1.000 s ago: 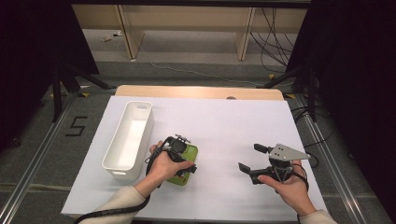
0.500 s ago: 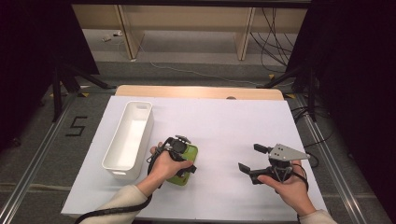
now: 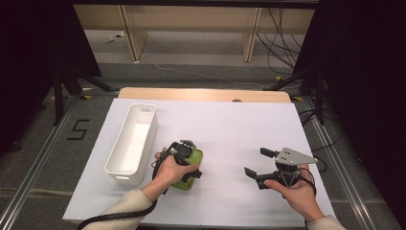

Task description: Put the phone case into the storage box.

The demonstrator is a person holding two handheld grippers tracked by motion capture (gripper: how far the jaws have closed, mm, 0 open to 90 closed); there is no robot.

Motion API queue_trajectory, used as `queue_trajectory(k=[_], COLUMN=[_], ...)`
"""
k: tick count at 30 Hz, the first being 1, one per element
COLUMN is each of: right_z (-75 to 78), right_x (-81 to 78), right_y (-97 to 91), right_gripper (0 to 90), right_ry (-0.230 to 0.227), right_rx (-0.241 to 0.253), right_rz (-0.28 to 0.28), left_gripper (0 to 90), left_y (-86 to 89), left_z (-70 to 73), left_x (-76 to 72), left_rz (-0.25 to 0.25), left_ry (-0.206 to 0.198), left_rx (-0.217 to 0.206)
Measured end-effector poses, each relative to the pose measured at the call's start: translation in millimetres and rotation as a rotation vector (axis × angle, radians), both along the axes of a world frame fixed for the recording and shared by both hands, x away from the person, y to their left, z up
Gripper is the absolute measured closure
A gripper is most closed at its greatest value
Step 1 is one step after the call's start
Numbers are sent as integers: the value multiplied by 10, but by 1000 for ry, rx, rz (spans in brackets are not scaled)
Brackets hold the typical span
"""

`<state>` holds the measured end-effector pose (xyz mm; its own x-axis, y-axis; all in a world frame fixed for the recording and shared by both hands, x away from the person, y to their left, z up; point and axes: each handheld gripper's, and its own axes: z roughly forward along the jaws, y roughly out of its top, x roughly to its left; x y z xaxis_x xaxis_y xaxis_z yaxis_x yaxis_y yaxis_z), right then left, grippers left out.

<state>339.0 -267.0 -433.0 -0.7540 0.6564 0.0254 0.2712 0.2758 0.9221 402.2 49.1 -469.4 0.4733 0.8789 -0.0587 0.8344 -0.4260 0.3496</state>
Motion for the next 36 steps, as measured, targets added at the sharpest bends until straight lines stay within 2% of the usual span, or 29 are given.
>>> queue_trajectory(k=[8, 19, 36], right_z=[-1, -3, -10], right_x=[0, 0, 0], right_y=[2, 1, 5], right_gripper=[94, 100, 110], right_ry=[3, 5, 8], right_rx=[-3, -2, -6], right_rz=[2, 8, 13], left_gripper=[73, 81, 82], left_y=[-20, -34, -43], left_z=[-9, -24, -24], left_x=[7, 30, 63], left_rz=[9, 10, 25], left_ry=[16, 17, 29], left_rx=[0, 17, 9])
